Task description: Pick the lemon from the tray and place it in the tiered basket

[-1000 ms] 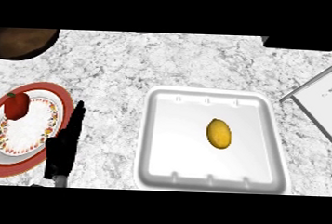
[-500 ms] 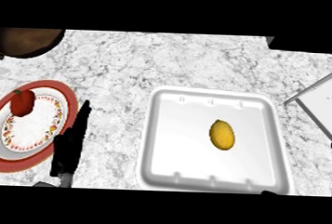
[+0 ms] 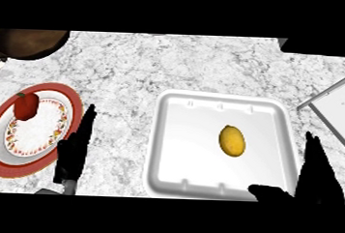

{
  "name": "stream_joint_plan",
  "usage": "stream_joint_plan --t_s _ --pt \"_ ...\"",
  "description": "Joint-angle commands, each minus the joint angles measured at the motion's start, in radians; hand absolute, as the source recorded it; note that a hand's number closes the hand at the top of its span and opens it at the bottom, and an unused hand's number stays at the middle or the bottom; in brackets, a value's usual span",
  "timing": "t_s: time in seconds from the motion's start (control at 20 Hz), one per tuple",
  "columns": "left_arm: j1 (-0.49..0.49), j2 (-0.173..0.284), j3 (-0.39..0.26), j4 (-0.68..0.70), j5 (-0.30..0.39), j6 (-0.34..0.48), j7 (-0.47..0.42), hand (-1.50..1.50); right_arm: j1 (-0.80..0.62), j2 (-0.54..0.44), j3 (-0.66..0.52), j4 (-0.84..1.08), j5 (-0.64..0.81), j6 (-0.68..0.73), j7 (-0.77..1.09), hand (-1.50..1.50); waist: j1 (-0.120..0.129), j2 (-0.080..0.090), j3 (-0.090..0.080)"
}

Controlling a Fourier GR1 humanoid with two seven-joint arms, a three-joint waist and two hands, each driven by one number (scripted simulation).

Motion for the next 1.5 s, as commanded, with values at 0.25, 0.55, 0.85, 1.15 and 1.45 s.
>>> stream_joint_plan --t_s 0.25,0.55,0.85,1.15,1.45 --pt "0.040 0.016 0.023 0.017 0.017 -0.014 0.026 0.00 -0.234 0.267 -0.015 0.159 0.097 0.285 0.248 -1.50 -0.020 -0.004 -0.001" --pt "0.018 -0.033 0.009 0.033 -0.004 0.019 0.028 0.00 -0.334 0.344 -0.065 0.332 0.085 0.336 0.248 -1.50 -0.028 0.000 0.000" --pt "0.062 -0.013 0.006 0.012 -0.004 -0.002 0.026 0.00 -0.337 0.346 -0.112 0.364 0.037 0.398 0.248 -1.50 -0.036 -0.007 0.000" --pt "0.067 -0.025 0.026 0.031 -0.001 0.002 0.008 0.00 -0.395 0.347 -0.141 0.435 -0.017 0.378 0.248 -1.50 -0.041 -0.008 0.001" --pt "0.053 -0.019 0.027 0.016 -0.004 -0.009 0.044 0.00 -0.435 0.347 -0.178 0.512 -0.060 0.392 0.248 -1.50 -0.046 -0.008 0.002"
